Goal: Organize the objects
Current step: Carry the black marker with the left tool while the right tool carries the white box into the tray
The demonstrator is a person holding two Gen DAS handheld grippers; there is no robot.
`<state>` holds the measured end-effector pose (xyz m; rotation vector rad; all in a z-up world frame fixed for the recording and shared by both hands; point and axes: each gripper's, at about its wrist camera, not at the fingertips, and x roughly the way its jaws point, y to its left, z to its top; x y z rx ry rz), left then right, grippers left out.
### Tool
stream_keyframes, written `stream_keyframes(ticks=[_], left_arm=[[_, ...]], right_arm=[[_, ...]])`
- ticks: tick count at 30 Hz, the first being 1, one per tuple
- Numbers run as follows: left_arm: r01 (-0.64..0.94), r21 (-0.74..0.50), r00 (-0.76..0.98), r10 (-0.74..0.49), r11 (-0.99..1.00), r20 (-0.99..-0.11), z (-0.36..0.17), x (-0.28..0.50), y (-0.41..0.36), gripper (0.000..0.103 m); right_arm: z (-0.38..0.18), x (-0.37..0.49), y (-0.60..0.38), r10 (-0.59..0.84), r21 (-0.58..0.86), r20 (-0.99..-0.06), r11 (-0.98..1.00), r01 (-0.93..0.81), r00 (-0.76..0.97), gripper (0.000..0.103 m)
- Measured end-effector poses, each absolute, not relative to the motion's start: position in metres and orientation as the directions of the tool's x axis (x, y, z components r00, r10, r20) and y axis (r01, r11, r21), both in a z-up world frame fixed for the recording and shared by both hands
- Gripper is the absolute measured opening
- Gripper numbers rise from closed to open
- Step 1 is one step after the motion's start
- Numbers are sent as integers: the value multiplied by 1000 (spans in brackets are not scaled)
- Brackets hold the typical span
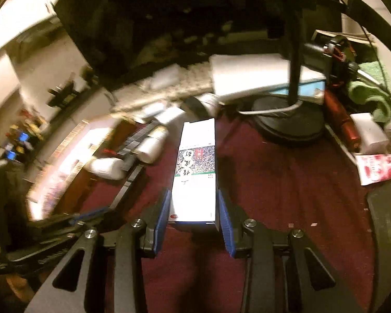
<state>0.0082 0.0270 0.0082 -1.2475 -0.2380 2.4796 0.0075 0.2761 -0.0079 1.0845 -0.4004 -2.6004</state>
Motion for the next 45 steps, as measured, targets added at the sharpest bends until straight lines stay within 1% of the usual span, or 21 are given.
stream_keyframes(ticks=[2,7,11,15,19,26,29,32,35,38,40,45], left_arm=[[-228,-322,-569,393,-919,-722,19,13,21,14],[-199,-387,-616,422,-900,-665,45,19,-4,14],[-163,-429,-646,425,-889,-635,61,21,-29,14],[-74,-415,-688,347,-907,-637,70,22,-60,14],[26,-425,-721,278,-905,-635,72,22,-99,14],[185,-408,-749,140,-894,-647,68,22,-167,14],[247,-390,-744,84,-887,-663,58,17,-189,14],[303,-349,-731,19,-887,-682,47,14,-204,14],[318,-317,-703,2,-894,-711,36,7,-211,14],[325,-292,-666,2,-900,-746,22,-3,-210,14],[326,-284,-643,9,-902,-766,14,-6,-211,14],[332,-258,-607,4,-907,-795,1,-13,-210,14]], right_arm=[[1,10,273,-400,379,-611,-905,191,-683,36],[17,10,254,-455,393,-572,-882,259,-683,36],[33,3,225,-544,422,-535,-835,354,-647,36],[46,-13,187,-618,433,-517,-786,442,-592,36],[52,-35,143,-655,421,-530,-754,504,-538,36],[41,-84,80,-643,398,-608,-754,523,-466,36],[32,-98,60,-619,370,-632,-770,520,-466,36],[26,-107,47,-573,313,-645,-801,510,-505,36],[19,-114,41,-537,266,-650,-823,502,-537,36],[10,-120,41,-539,275,-663,-820,501,-519,36],[5,-122,39,-519,250,-676,-829,500,-523,36],[-2,-118,33,-485,196,-690,-839,507,-536,36]])
